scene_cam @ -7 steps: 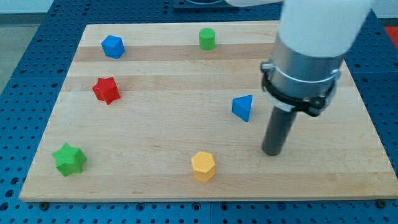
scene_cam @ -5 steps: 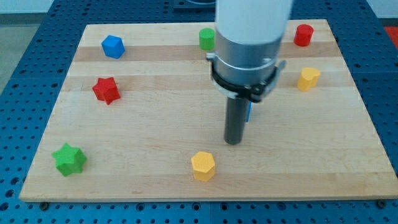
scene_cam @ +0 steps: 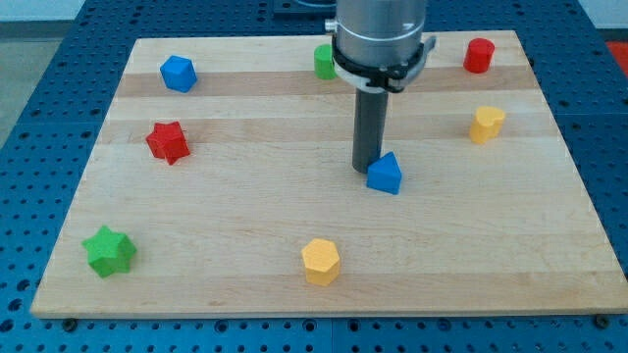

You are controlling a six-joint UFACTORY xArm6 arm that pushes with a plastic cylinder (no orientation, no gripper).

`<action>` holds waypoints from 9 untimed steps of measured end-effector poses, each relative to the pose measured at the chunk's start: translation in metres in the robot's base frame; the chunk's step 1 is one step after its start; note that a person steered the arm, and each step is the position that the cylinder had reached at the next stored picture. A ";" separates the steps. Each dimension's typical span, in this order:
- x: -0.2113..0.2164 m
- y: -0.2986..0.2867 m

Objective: Slide the blue triangle to the down

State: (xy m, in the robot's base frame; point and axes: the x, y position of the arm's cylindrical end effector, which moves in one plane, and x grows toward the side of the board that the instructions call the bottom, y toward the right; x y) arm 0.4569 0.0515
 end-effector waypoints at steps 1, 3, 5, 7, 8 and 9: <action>0.028 0.053; 0.084 0.124; 0.071 0.124; 0.079 0.129; 0.091 0.130; 0.116 0.134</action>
